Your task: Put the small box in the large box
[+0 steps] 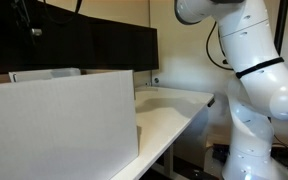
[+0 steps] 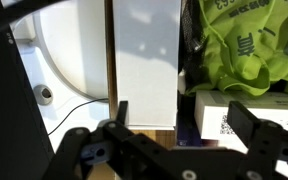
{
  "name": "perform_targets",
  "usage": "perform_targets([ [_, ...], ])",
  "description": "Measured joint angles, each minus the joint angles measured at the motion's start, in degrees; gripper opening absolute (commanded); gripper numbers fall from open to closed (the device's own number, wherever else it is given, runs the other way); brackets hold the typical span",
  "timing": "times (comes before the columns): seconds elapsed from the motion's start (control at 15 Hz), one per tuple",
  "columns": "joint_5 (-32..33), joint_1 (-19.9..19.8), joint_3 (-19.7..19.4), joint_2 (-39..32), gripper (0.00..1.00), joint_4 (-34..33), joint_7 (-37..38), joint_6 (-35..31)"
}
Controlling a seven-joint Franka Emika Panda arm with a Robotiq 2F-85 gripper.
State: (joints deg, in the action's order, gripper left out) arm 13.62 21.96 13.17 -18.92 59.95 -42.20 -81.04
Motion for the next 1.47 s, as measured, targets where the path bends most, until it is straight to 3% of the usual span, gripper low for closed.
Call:
perform_targets([
  [1.47, 0.00, 2.94, 0.26, 3.08, 1.00, 0.46, 0.38, 0.06],
])
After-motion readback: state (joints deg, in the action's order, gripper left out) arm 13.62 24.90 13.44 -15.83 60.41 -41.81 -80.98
